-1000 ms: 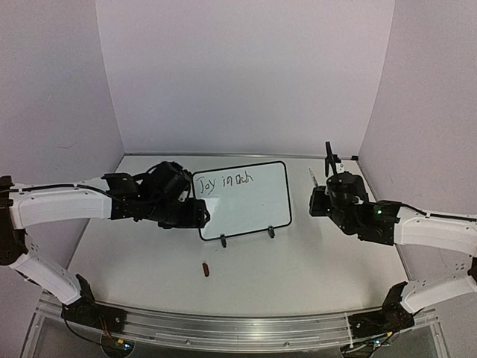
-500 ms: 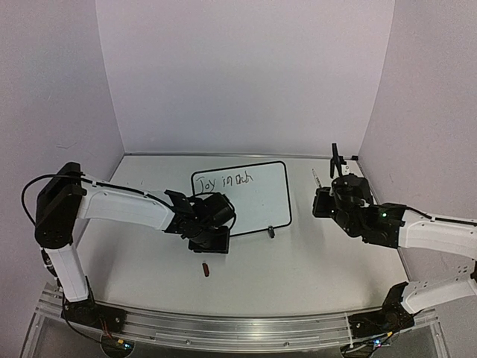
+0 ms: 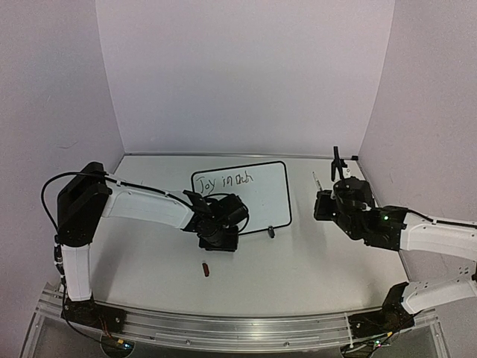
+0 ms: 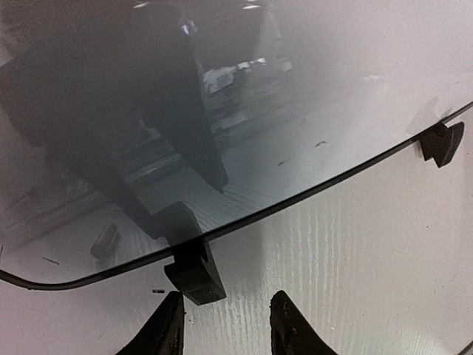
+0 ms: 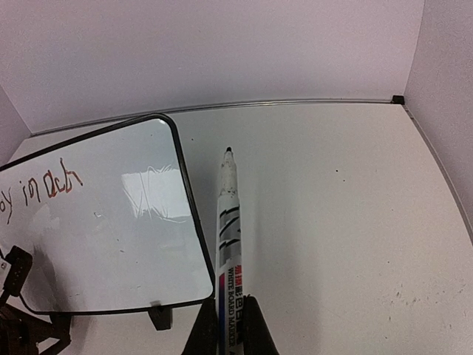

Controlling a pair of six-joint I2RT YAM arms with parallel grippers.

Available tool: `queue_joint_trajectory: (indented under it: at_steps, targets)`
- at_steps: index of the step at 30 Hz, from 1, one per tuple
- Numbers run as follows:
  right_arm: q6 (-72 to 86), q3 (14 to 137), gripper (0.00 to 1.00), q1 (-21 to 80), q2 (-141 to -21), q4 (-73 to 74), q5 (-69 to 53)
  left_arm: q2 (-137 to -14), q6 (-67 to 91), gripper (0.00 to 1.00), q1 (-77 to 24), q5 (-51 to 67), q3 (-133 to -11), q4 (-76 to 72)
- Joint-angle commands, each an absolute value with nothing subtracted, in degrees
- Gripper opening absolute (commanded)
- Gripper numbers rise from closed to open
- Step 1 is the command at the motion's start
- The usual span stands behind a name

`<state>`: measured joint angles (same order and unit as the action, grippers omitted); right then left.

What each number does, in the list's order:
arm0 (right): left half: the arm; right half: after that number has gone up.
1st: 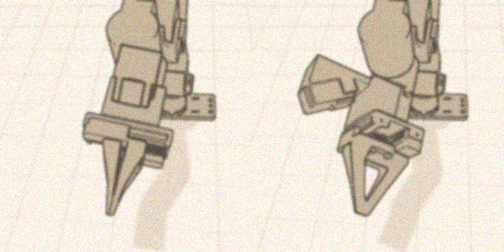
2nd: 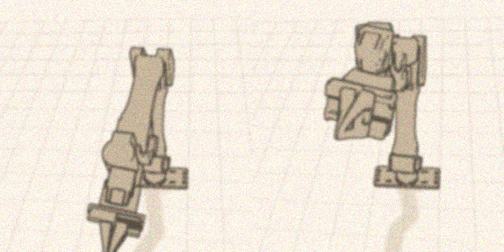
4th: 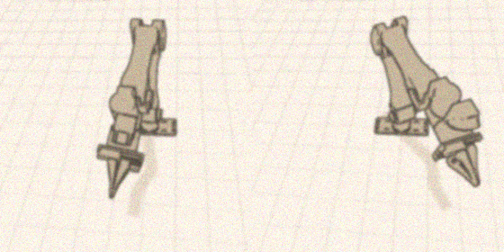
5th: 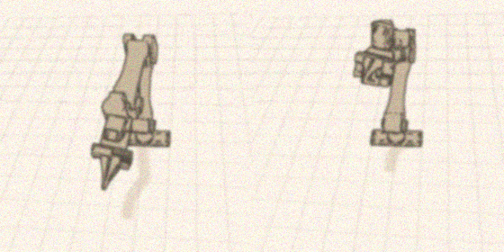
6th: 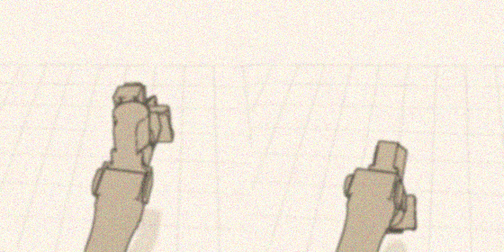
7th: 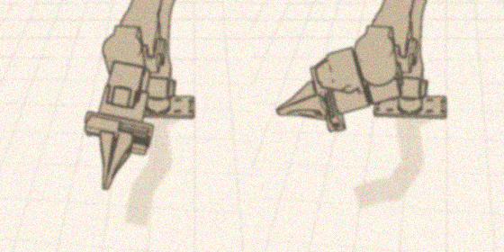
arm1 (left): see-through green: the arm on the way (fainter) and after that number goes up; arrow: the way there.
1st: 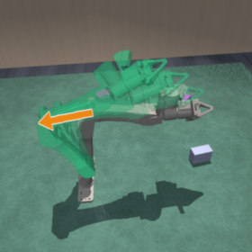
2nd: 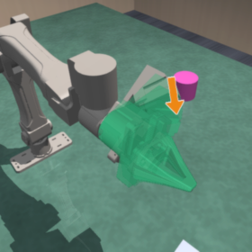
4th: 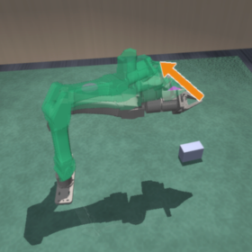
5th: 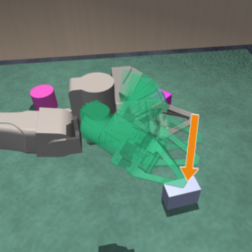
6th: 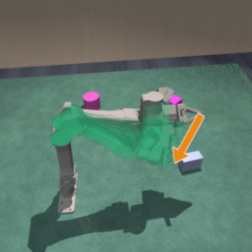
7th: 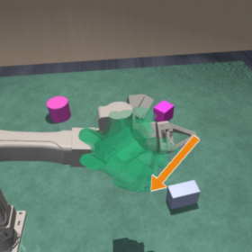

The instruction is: Write a sentence on the whiteboard

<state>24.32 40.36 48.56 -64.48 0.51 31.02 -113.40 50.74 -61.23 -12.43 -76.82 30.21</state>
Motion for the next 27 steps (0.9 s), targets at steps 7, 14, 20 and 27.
queue_joint_trajectory:
  at_steps: [7, 14, 20, 27]
  targets:
    - [24.7, 39.3, 0.0, 48.4, -62.1, -0.1, 31.1, -115.0, 49.3, 0.36, -61.5, -18.3, -79.6, 32.4]
    - [24.5, 39.3, 0.0, 48.5, -62.0, -0.1, 30.5, -116.3, 48.5, 0.31, -61.4, -20.5, -80.7, 32.0]
    - [24.6, 39.2, 0.0, 48.5, -61.6, -0.1, 30.1, -117.0, 48.2, 0.23, -61.4, -23.0, -81.8, 33.1]
    - [24.4, 39.7, 0.0, 48.5, -61.7, -0.1, 30.0, -116.4, 48.2, 0.12, -61.5, -23.3, -79.6, 33.5]
